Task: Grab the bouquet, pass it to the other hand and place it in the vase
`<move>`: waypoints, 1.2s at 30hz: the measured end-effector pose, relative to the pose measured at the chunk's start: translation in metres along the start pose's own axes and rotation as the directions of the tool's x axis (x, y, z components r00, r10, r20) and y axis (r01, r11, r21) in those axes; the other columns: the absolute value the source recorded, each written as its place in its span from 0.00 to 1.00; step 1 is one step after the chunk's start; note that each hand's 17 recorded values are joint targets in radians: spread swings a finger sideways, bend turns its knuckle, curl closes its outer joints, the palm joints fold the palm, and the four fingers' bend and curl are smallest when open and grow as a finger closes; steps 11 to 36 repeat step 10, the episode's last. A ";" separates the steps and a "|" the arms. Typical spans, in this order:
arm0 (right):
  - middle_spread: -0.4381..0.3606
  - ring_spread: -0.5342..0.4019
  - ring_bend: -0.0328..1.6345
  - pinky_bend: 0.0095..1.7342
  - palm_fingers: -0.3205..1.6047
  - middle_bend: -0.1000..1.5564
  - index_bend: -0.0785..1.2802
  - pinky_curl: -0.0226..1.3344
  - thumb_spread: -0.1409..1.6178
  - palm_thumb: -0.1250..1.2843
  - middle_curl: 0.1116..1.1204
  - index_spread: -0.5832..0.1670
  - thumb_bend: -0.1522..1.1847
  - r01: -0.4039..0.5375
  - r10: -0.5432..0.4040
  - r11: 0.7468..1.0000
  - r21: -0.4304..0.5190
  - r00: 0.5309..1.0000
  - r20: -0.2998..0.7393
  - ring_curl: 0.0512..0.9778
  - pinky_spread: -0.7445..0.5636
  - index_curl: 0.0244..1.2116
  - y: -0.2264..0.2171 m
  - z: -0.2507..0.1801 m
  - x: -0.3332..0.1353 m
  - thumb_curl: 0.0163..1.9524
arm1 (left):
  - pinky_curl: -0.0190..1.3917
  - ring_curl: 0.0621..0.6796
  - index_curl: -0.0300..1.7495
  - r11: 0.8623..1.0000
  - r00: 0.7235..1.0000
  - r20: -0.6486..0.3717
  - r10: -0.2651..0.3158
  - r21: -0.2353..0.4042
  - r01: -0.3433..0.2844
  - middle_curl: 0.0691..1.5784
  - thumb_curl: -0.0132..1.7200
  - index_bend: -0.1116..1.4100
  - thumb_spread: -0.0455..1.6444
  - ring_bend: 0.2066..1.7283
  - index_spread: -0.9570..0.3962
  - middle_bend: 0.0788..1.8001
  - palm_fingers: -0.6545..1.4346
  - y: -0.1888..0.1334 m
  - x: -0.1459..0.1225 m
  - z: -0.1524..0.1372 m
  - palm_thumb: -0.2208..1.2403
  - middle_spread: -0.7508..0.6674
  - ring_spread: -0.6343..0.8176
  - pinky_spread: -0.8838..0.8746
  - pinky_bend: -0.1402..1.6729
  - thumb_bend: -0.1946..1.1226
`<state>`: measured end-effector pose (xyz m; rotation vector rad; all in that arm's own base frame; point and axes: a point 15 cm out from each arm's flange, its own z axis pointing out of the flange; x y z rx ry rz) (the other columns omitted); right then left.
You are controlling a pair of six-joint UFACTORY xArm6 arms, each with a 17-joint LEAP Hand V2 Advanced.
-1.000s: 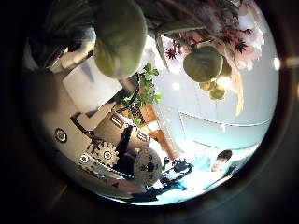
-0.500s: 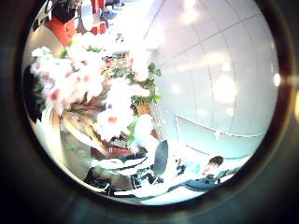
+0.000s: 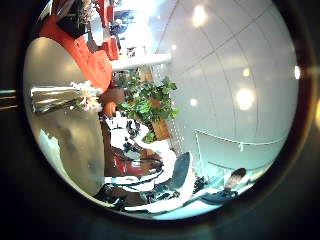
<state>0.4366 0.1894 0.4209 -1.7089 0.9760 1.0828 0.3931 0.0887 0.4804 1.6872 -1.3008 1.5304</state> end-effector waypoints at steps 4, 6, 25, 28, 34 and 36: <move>0.55 0.62 0.27 0.16 0.40 0.19 0.20 0.20 0.67 0.63 0.26 0.39 0.10 0.003 -0.003 0.999 -0.047 1.000 0.004 0.17 0.90 0.32 0.011 0.002 -0.003 0.28 | 0.27 0.18 0.20 1.000 0.999 0.032 0.008 -0.018 -0.007 0.12 0.21 0.17 0.55 0.20 0.88 0.06 0.27 0.025 0.014 0.003 0.23 0.96 0.91 0.84 0.17 0.12; 0.56 0.62 0.27 0.16 0.40 0.19 0.20 0.20 0.67 0.63 0.26 0.39 0.10 -0.018 0.018 1.000 -0.024 1.000 -0.015 0.17 0.90 0.32 0.022 -0.016 0.004 0.29 | 0.26 0.18 0.20 0.999 0.998 0.052 -0.023 -0.022 0.024 0.12 0.21 0.17 0.55 0.20 0.88 0.06 0.27 0.036 0.017 0.008 0.23 0.96 0.91 0.84 0.17 0.12; 0.56 0.62 0.26 0.15 0.41 0.19 0.20 0.19 0.67 0.63 0.26 0.38 0.10 -0.039 0.040 0.999 0.011 0.995 -0.092 0.16 0.90 0.33 0.039 -0.058 0.020 0.29 | 0.25 0.18 0.19 0.998 0.996 0.092 -0.024 -0.049 0.029 0.12 0.20 0.18 0.55 0.19 0.88 0.06 0.28 0.055 0.033 0.026 0.23 0.96 0.91 0.84 0.18 0.12; 0.56 0.62 0.26 0.15 0.41 0.19 0.20 0.19 0.67 0.63 0.26 0.38 0.10 -0.039 0.040 0.999 0.011 0.995 -0.092 0.16 0.90 0.33 0.039 -0.058 0.020 0.29 | 0.25 0.18 0.19 0.998 0.996 0.092 -0.024 -0.049 0.029 0.12 0.20 0.18 0.55 0.19 0.88 0.06 0.28 0.055 0.033 0.026 0.23 0.96 0.91 0.84 0.18 0.12; 0.56 0.62 0.26 0.15 0.41 0.19 0.20 0.19 0.67 0.63 0.26 0.38 0.10 -0.039 0.040 0.999 0.011 0.995 -0.092 0.16 0.90 0.33 0.039 -0.058 0.020 0.29 | 0.25 0.18 0.19 0.998 0.996 0.092 -0.024 -0.049 0.029 0.12 0.20 0.18 0.55 0.19 0.88 0.06 0.28 0.055 0.033 0.026 0.23 0.96 0.91 0.84 0.18 0.12; 0.56 0.62 0.26 0.15 0.41 0.19 0.20 0.19 0.67 0.63 0.26 0.38 0.10 -0.039 0.040 0.999 0.011 0.995 -0.092 0.16 0.90 0.33 0.039 -0.058 0.020 0.29 | 0.25 0.18 0.19 0.998 0.996 0.092 -0.024 -0.049 0.029 0.12 0.20 0.18 0.55 0.19 0.88 0.06 0.28 0.055 0.033 0.026 0.23 0.96 0.91 0.84 0.18 0.12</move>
